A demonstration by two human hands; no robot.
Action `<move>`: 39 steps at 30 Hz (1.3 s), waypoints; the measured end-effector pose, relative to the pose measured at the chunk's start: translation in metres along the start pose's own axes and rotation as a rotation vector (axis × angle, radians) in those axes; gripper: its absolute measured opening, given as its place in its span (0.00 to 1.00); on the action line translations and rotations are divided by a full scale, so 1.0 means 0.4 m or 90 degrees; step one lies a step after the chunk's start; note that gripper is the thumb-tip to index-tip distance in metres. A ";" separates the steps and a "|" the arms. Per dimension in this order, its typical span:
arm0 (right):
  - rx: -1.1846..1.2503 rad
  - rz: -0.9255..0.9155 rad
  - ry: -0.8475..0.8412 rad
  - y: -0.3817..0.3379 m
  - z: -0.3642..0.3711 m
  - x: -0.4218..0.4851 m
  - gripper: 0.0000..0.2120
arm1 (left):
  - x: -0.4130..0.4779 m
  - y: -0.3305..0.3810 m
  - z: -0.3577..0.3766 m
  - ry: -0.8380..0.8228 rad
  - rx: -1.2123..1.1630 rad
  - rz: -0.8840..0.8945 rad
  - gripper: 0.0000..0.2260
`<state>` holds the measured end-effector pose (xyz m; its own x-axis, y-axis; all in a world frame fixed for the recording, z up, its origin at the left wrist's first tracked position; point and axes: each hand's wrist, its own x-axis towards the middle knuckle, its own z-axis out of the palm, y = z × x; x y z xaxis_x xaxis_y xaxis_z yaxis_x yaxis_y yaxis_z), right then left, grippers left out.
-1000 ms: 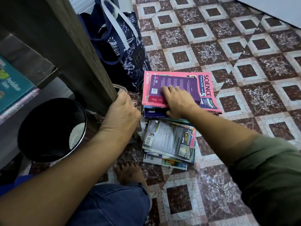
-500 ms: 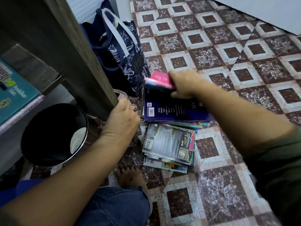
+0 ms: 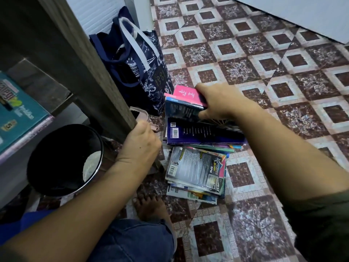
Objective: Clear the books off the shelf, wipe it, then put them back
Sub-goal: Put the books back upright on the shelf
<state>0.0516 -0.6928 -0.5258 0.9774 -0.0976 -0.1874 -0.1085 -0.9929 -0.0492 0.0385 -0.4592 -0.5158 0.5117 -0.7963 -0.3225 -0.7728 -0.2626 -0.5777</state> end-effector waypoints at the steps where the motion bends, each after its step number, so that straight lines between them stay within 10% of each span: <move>1: -0.005 -0.004 0.013 -0.009 -0.009 -0.021 0.30 | -0.003 -0.006 -0.004 0.015 -0.023 -0.013 0.22; 4: 0.008 -0.004 0.013 -0.037 -0.050 -0.110 0.32 | -0.018 -0.015 -0.024 0.219 -0.129 -0.123 0.08; 7: 0.019 -0.018 -0.021 -0.069 -0.085 -0.216 0.31 | -0.042 -0.015 -0.059 0.306 -0.397 -0.227 0.24; 10: 0.021 -0.055 -0.069 -0.120 -0.103 -0.306 0.32 | -0.080 -0.015 -0.113 0.263 -0.472 -0.215 0.37; 18: 0.088 -0.170 -0.078 -0.266 -0.142 -0.437 0.23 | -0.235 -0.009 -0.168 -0.003 -0.481 -0.150 0.26; 25: 0.134 -0.278 0.215 -0.460 -0.267 -0.407 0.33 | -0.505 -0.236 -0.172 0.185 -0.375 -0.313 0.21; 34: 0.079 -0.368 0.670 -0.828 -0.435 -0.168 0.20 | -0.753 -0.488 0.007 0.418 -0.318 -0.684 0.30; 39: 0.060 -0.484 0.752 -0.963 -0.361 -0.024 0.18 | -0.777 -0.467 0.142 0.434 -0.276 -0.795 0.26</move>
<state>0.1104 -0.3191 -0.3636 0.3702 0.4075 0.8348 0.5420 -0.8246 0.1622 0.0451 -0.1316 -0.3504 0.7366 -0.0035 0.6764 -0.0893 -0.9917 0.0920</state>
